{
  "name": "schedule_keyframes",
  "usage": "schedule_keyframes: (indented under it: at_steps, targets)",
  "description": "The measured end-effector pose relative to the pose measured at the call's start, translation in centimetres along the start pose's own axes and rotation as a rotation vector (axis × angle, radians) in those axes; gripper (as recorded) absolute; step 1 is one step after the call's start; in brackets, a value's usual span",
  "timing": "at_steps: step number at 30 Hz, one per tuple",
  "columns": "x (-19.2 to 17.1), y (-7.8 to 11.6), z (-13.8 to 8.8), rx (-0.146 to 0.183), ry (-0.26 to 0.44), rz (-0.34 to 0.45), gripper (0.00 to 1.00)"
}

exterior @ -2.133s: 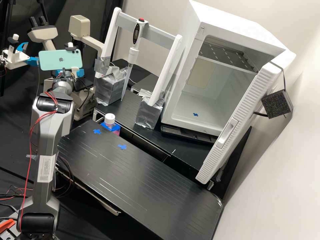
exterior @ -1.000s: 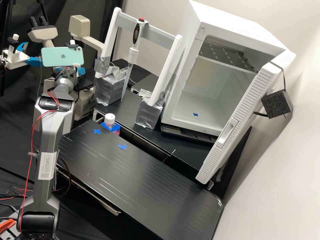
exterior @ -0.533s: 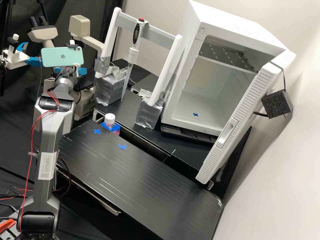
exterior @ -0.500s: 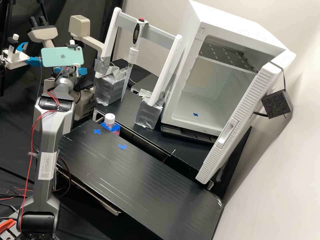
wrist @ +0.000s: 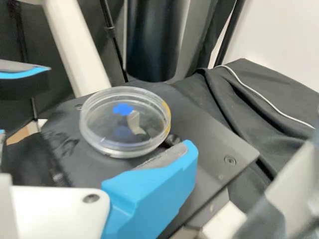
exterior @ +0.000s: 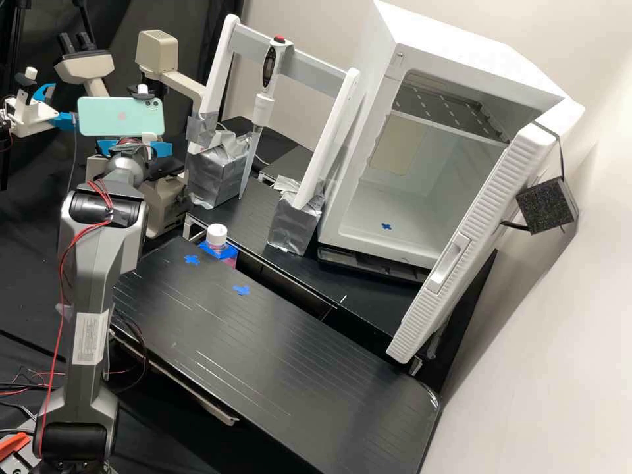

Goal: Move the petri dish to the microscope

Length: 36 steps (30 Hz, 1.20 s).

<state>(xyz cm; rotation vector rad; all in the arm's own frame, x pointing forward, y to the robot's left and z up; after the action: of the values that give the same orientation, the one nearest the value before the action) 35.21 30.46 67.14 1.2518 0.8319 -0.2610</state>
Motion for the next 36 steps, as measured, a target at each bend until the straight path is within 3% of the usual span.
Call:
schedule_keyframes:
  at_steps: [7, 16, 26, 34, 36]
  targets:
    - [-5.3, -0.1, -0.5, -0.003, 0.014, -0.003, 1.00]
    - [-14.2, -1.2, -0.8, 0.015, 0.106, -0.020, 1.00]
    - [-23.5, -2.7, 2.7, 0.037, 0.036, 0.107, 1.00]
    - [-28.1, -4.3, 6.6, 0.076, -0.084, 0.232, 1.00]
    - [-28.8, -4.7, 7.5, 0.103, -0.124, 0.260, 1.00]
